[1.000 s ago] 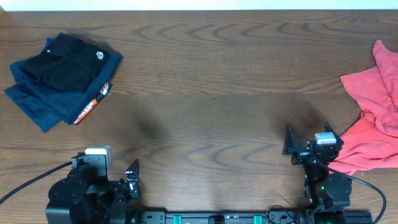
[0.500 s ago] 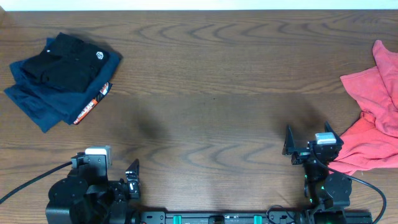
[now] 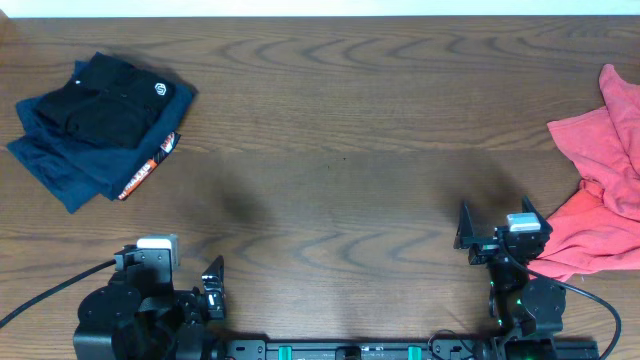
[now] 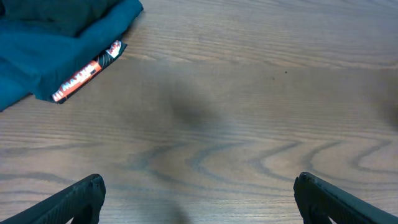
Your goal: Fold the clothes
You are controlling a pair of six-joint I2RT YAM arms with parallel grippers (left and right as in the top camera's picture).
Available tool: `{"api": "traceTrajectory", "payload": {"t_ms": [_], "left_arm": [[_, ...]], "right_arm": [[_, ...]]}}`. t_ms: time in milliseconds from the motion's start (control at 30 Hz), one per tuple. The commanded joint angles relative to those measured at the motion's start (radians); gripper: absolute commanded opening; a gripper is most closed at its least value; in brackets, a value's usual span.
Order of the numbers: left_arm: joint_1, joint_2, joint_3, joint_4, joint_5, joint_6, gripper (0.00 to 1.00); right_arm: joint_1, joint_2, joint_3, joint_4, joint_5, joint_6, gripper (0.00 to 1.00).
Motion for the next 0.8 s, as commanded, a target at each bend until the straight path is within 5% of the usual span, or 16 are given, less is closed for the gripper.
{"api": "traceTrajectory", "payload": {"t_ms": [0, 267, 767], "left_arm": [[-0.004, -0.004, -0.006, -0.007, -0.026, -0.007, 0.98], [-0.003, -0.083, -0.212, 0.140, -0.041, 0.008, 0.98], [-0.003, -0.373, -0.848, 0.988, -0.060, 0.019, 0.98]], "right_arm": [[-0.016, -0.006, -0.001, -0.005, -0.015, -0.013, 0.99], [-0.016, -0.006, -0.001, -0.005, -0.015, -0.013, 0.99], [-0.016, -0.005, -0.001, -0.005, -0.015, -0.013, 0.99]]}}
